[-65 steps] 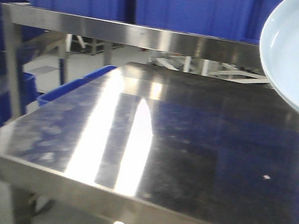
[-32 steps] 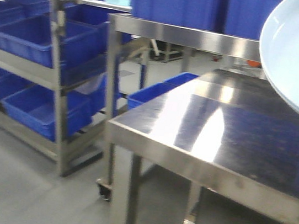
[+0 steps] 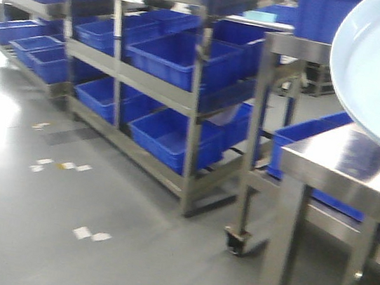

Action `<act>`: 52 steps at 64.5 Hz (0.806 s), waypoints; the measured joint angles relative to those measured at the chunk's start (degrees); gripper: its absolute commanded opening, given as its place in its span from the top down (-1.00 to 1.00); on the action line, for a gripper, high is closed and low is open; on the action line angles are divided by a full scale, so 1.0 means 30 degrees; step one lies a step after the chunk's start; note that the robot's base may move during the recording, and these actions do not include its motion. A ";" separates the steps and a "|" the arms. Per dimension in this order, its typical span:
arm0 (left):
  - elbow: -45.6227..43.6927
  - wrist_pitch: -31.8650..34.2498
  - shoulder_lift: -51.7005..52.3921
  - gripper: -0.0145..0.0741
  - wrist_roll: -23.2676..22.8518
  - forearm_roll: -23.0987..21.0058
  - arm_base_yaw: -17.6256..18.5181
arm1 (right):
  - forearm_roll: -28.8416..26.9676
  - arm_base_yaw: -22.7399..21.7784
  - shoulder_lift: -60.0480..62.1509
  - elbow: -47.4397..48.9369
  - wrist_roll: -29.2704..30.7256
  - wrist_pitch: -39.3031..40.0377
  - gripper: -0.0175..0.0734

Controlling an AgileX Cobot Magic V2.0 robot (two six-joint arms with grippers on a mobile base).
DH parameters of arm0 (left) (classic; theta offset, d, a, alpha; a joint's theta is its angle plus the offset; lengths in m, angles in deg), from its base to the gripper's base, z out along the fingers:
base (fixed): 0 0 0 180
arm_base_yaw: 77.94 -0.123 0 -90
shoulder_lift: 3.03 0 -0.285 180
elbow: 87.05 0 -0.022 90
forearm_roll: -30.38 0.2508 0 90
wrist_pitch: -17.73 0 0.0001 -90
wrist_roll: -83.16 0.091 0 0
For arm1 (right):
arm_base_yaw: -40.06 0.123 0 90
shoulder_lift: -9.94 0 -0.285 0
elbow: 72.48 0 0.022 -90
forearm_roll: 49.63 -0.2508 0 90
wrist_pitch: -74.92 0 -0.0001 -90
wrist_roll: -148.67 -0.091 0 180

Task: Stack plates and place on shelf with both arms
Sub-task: 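Drive the base away from the table holding the plates in the right gripper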

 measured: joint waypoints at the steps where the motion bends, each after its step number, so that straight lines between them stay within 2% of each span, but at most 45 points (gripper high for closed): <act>1: 0.0000 0.0000 0.0000 0.47 0.0000 0.0000 0.0000 | 0.0000 0.0000 0.0000 0.0000 0.0000 0.0000 0.51; 52: 0.0000 0.0000 0.0000 0.47 0.0000 0.0000 0.0000 | 0.0000 0.0000 0.0000 0.0000 0.0000 0.0000 0.51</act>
